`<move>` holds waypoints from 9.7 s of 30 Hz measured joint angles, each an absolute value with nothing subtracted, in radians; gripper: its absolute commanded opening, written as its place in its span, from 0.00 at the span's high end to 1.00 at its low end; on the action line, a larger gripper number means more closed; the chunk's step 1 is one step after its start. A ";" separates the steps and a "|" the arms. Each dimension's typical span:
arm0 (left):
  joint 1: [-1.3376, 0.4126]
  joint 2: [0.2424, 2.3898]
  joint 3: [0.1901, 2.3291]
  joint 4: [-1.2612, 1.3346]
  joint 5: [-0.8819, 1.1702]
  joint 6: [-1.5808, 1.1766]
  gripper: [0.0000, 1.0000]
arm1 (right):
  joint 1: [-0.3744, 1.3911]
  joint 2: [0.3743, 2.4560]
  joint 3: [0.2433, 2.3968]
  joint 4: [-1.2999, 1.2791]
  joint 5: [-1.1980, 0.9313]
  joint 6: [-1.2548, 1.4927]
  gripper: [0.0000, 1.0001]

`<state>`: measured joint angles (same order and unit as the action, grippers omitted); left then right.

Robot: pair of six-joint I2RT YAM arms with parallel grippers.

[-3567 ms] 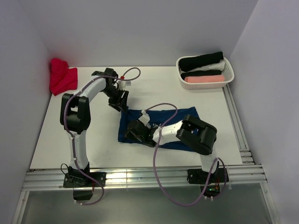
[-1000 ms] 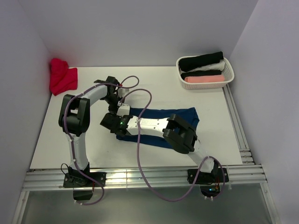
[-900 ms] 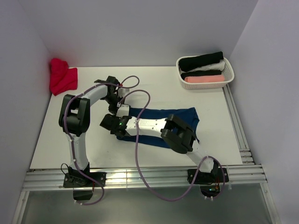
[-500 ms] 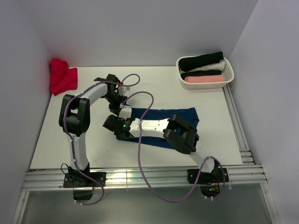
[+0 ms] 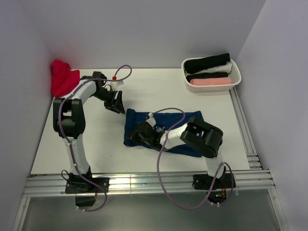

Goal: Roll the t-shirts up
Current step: Roll the tshirt

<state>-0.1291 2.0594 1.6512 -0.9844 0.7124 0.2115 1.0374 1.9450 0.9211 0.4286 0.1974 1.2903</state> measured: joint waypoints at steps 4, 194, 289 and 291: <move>-0.099 2.060 1.555 -0.964 0.787 0.251 0.42 | 1.016 1.969 0.813 0.661 0.138 1.377 0.87; -0.290 2.025 1.456 -0.749 0.341 -0.065 0.93 | 1.156 2.204 1.685 -0.553 0.577 0.983 0.46; -0.037 2.038 1.399 -0.780 0.685 0.144 0.41 | 1.007 2.075 0.952 0.714 0.004 1.353 0.76; -0.043 2.033 1.385 -0.761 0.701 0.140 0.41 | 1.008 2.064 0.943 0.702 0.014 1.359 0.76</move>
